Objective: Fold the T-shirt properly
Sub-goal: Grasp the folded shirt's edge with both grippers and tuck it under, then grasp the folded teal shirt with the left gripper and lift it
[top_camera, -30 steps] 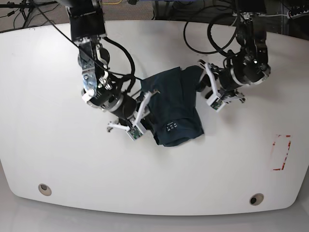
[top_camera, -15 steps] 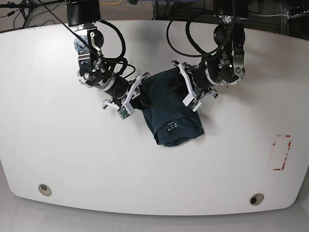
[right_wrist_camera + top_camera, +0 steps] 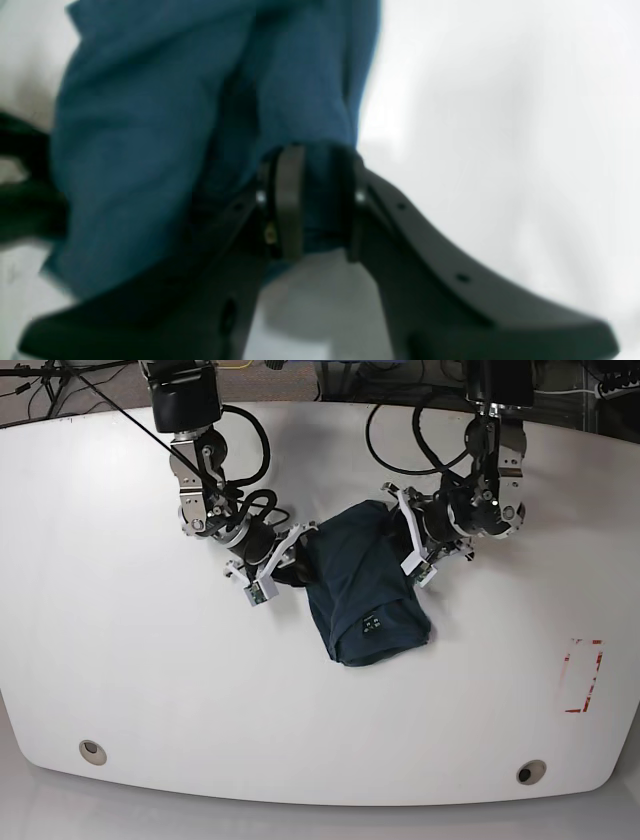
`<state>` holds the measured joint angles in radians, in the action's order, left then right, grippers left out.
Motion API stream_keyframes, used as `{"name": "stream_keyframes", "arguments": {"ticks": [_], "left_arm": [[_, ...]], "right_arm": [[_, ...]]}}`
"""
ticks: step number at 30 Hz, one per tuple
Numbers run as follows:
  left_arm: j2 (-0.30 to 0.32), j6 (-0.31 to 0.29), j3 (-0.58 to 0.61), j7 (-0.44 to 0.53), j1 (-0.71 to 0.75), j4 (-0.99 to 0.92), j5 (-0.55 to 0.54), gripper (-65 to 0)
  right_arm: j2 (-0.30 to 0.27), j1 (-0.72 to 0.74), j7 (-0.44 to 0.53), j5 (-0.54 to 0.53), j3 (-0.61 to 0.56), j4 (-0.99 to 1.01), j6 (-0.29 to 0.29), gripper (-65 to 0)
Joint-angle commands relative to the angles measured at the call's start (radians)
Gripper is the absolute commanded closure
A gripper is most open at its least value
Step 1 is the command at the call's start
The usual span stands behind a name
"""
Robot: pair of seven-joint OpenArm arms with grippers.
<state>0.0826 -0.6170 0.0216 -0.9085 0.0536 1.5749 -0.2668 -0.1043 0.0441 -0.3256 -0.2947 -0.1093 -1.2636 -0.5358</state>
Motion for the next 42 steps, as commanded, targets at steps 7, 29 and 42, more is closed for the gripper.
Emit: {"name": "stream_keyframes", "arguments": {"ticks": [7, 29, 42], "left_arm": [[0.104, 0.006, -0.001, -0.013, -0.022, 0.029, 0.016, -21.7], [-0.002, 0.032, 0.004, -0.056, -0.117, 0.328, 0.076, -22.2], [-0.195, 0.380, 0.136, 0.239, -0.080, 0.184, 0.347, -35.0]], "right_arm": [[0.024, -0.109, -0.005, -0.007, -0.022, -0.127, -0.005, -11.6], [-0.030, -0.143, -0.246, -0.007, 0.018, -0.488, -0.004, -11.6], [-0.038, -0.145, -0.258, -0.008, 0.133, -0.489, -0.008, -11.6]]}}
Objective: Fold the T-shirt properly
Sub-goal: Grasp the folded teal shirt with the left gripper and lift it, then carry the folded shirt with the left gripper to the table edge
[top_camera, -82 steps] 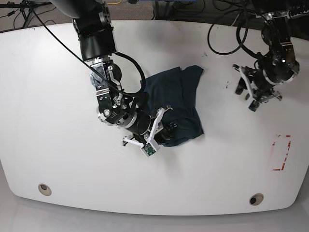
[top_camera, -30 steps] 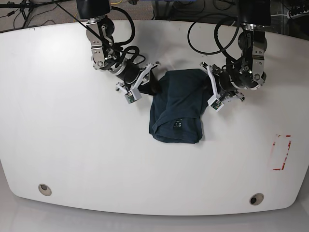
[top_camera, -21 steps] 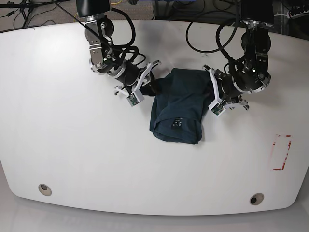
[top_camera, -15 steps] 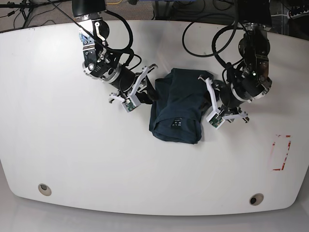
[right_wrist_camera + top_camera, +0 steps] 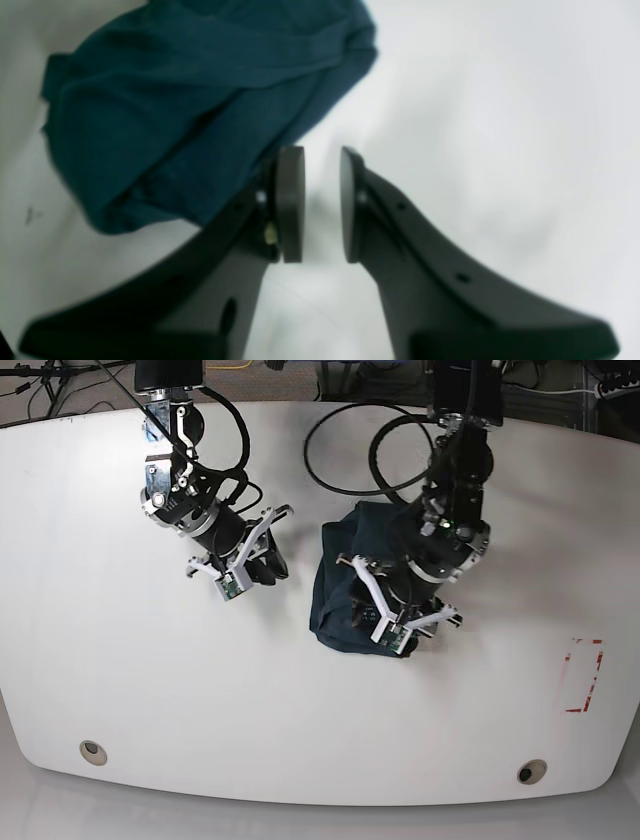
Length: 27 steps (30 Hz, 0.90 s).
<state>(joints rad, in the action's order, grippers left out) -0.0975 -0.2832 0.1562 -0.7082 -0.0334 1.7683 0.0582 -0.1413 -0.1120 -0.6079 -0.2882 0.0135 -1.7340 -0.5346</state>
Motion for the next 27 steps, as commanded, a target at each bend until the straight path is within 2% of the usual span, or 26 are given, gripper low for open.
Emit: {"name": "stream_keyframes", "arguments": {"ticks": [1, 4, 8, 15, 20, 23, 25, 27], "left_arm": [[-0.021, 0.071, 0.003, 0.052, 0.014, -0.020, 0.032, -36.0], [-0.034, 0.138, 0.030, 0.089, 0.036, -0.080, 0.047, -37.5], [-0.017, 0.166, 0.030, 0.134, 0.051, -0.180, 0.048, -37.4], [0.041, 0.161, -0.031, 0.193, 0.020, -0.471, 0.047, -37.4], [0.132, 0.157, -0.083, 0.193, -0.009, -0.585, 0.042, -37.4], [0.176, 0.106, -0.131, 0.189, -0.009, -0.597, 0.042, -37.4], [0.203, 0.048, -0.163, 0.184, -0.009, -0.597, 0.042, -37.4], [0.253, -0.035, -0.206, 0.163, -0.007, -0.591, 0.042, -37.4]], "right_arm": [[-0.001, 0.011, 0.024, -0.015, 0.013, -0.019, -0.011, -11.6], [-0.001, 0.011, 0.024, -0.015, 0.033, -0.019, -0.012, -11.7], [-0.001, 0.011, 0.024, -0.015, 0.047, -0.017, -0.014, -11.7], [-0.002, 0.011, 0.024, -0.015, 0.049, -0.022, -0.014, -11.7], [-0.002, 0.010, 0.023, -0.015, 0.049, -0.025, -0.014, -11.7], [-0.002, 0.010, 0.023, -0.015, 0.061, -0.025, -0.014, -11.7], [-0.002, 0.010, 0.023, -0.018, 0.073, -0.027, -0.014, -11.7], [-0.002, 0.008, 0.021, -0.021, 0.079, -0.027, -0.014, -11.7]]}}
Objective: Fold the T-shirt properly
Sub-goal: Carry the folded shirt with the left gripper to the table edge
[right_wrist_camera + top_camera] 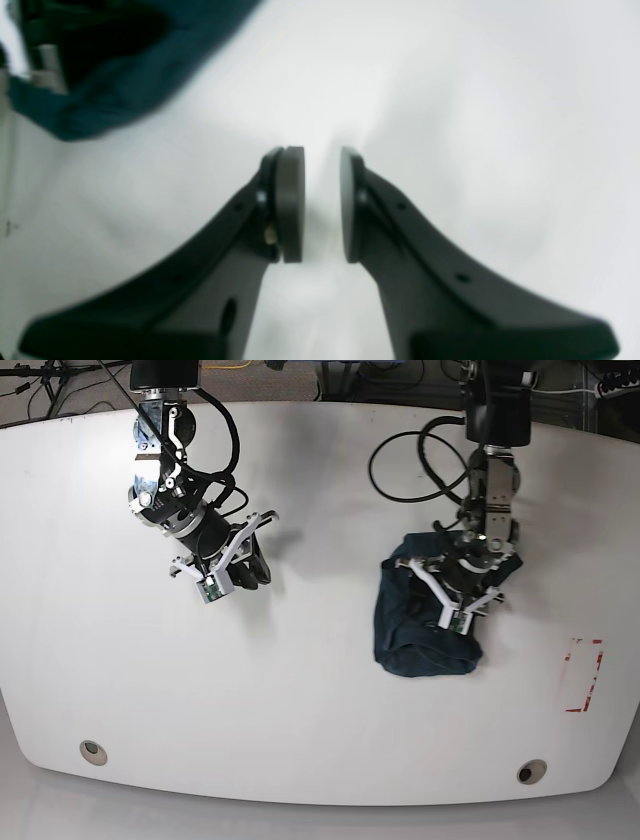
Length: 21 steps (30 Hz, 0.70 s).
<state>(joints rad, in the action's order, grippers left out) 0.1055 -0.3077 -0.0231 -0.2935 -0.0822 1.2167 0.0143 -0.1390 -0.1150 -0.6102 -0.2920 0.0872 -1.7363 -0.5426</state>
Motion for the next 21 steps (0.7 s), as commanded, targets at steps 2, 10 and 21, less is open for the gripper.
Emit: {"name": "stream_keyframes", "arguments": {"ticks": [2, 10, 21], "left_arm": [[0.095, -0.071, -0.070, -0.287, 0.042, -0.025, 0.086, -37.4], [0.268, -0.252, -0.196, -0.364, 0.075, 0.019, 0.089, -37.2], [0.469, -0.281, -0.262, -0.292, 0.118, -0.100, 0.088, -37.2]], "right_arm": [[-0.004, 0.008, 0.009, -0.017, 0.009, -0.024, -0.006, -11.7], [-0.004, 0.015, -0.041, -0.017, 0.050, -0.034, -0.007, -11.7], [-0.004, -0.018, -0.041, -0.016, 0.058, -0.081, -0.007, -11.7]]}}
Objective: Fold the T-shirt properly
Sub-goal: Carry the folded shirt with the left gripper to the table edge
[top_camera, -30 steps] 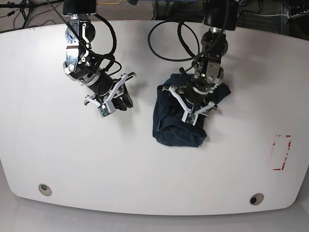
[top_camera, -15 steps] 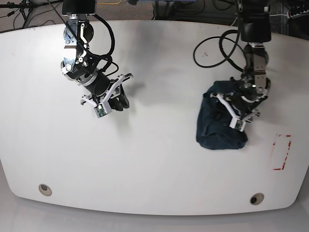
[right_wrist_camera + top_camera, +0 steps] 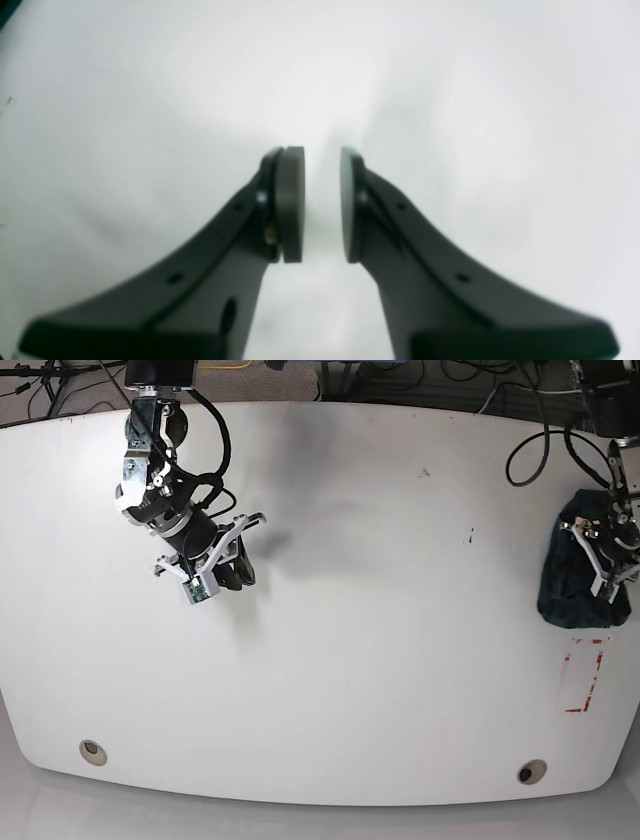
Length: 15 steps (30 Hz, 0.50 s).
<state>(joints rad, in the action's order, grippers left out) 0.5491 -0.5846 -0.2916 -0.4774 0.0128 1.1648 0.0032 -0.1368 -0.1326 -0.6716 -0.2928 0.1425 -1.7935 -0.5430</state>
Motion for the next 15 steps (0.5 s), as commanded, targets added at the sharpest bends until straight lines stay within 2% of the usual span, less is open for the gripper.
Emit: {"name": "stream_keyframes", "arguments": {"ticks": [1, 5, 10, 12, 15], "left_arm": [[0.039, -0.004, 0.007, -0.099, 0.023, -0.062, 0.099, -37.2], [0.065, -0.005, 0.007, -0.057, 0.022, -0.098, 0.099, -37.2], [0.065, -0.007, 0.007, -0.051, -0.009, -0.093, 0.097, -37.2], [0.065, -0.027, -0.005, -0.053, -0.041, -0.073, 0.097, -37.2], [0.061, -0.090, -0.056, -0.076, -0.055, 0.005, 0.097, -37.2]], "right_arm": [[-0.007, -0.005, 0.020, -0.016, 0.003, -0.024, -0.007, -11.7], [-0.007, -0.012, 0.020, -0.016, 0.001, -0.036, -0.007, -11.7], [-0.005, -0.045, 0.020, -0.012, -0.001, -0.038, -0.007, -11.7], [-0.004, -0.049, 0.020, -0.010, -0.002, -0.038, -0.007, -11.7], [-0.005, -0.069, 0.023, -0.009, -0.011, -0.041, -0.007, -11.7]]}}
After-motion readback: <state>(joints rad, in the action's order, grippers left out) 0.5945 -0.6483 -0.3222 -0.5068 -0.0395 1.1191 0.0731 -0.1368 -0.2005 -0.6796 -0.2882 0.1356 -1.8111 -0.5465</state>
